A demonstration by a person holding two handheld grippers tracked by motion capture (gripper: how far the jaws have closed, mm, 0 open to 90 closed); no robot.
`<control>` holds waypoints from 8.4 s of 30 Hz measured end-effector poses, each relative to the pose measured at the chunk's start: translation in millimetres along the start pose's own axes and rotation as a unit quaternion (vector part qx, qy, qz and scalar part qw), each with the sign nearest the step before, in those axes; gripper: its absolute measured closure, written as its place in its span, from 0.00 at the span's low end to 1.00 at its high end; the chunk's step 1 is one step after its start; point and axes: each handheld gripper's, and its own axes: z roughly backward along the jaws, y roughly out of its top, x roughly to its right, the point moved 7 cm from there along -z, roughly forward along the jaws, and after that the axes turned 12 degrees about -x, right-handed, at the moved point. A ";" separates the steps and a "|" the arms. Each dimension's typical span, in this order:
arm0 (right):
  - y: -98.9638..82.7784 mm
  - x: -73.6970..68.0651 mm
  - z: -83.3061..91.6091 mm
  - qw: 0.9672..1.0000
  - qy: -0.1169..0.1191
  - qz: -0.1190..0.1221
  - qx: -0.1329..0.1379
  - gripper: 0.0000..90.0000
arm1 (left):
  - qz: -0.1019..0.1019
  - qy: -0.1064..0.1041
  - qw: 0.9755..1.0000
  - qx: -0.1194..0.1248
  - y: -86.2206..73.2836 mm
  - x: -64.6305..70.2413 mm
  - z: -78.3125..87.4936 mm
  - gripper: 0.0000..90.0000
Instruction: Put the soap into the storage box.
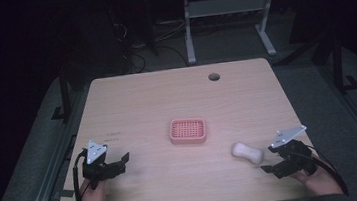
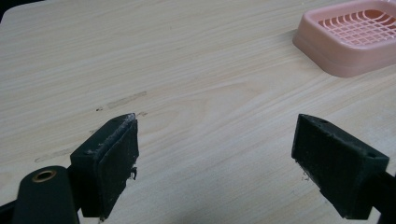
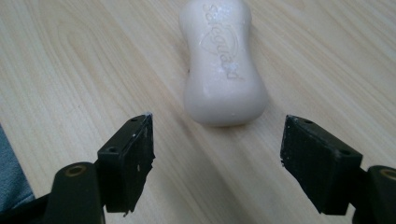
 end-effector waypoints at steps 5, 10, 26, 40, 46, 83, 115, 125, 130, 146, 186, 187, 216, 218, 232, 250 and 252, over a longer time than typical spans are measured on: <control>7.2 -1.1 -2.9 1.000 -0.002 0.012 -0.011 0.23 | -0.001 0.000 1.000 0.000 0.0 0.0 0.1 0.16; 14.8 -3.5 -4.7 1.000 0.007 0.019 -0.017 0.22 | 0.000 0.000 1.000 0.001 0.1 -0.3 0.3 0.16; 32.6 0.3 -17.5 0.998 0.012 0.027 -0.047 0.26 | -0.001 -0.001 1.000 0.000 0.0 -0.8 0.5 0.16; 47.7 4.0 -35.1 0.996 0.013 0.044 -0.079 0.33 | -0.001 -0.002 1.000 -0.001 0.0 -0.9 0.4 0.16; 50.4 7.5 -41.1 0.994 0.008 0.047 -0.101 0.38 | -0.001 -0.002 1.000 0.000 0.0 -1.0 0.3 0.16; 54.3 7.4 -43.5 0.992 0.017 0.052 -0.112 0.49 | -0.002 -0.003 1.000 -0.002 0.0 -0.2 -0.3 0.16; 53.6 7.7 -43.7 0.994 0.014 0.050 -0.096 0.50 | -0.002 -0.007 1.000 -0.003 0.3 1.0 0.7 0.16; 55.9 2.4 -43.0 0.994 0.024 0.060 -0.091 0.52 | -0.003 -0.006 1.000 -0.009 -0.8 -0.7 -0.4 0.16; 59.5 -3.0 -43.3 0.993 0.032 0.070 -0.091 0.54 | -0.004 -0.006 1.000 -0.008 -0.6 -0.1 -0.5 0.16; 87.3 -11.8 -29.6 0.992 0.025 0.098 -0.072 0.54 | -0.004 -0.005 1.000 -0.008 -0.4 -0.9 0.1 0.16; 199.1 -5.4 -6.2 0.986 0.011 0.152 -0.059 0.54 | 0.005 -0.006 1.000 -0.005 0.1 -2.7 0.7 0.16; 201.3 -5.5 -6.8 0.986 0.012 0.152 -0.060 0.54 | 0.005 -0.006 1.000 -0.005 0.1 -2.5 0.5 0.16; 248.4 -15.5 -48.4 0.981 0.028 0.170 -0.088 0.54 | 0.006 -0.007 1.000 -0.003 0.5 -2.7 0.5 0.16; 249.6 -16.0 -51.7 0.981 0.027 0.170 -0.091 0.54 | 0.007 -0.008 1.000 -0.003 0.6 -2.8 0.5 0.16; 256.0 -15.6 -73.0 0.979 0.033 0.169 -0.108 0.54 | 0.008 -0.009 1.000 -0.004 0.4 -2.6 0.2 0.16; 259.4 -14.5 -93.8 0.978 0.037 0.161 -0.125 0.54 | 0.005 -0.010 1.000 -0.004 0.7 -2.0 0.0 0.16; 259.2 -14.6 -94.9 0.978 0.039 0.160 -0.125 0.54 | 0.005 -0.010 1.000 -0.005 0.7 -1.9 0.1 0.16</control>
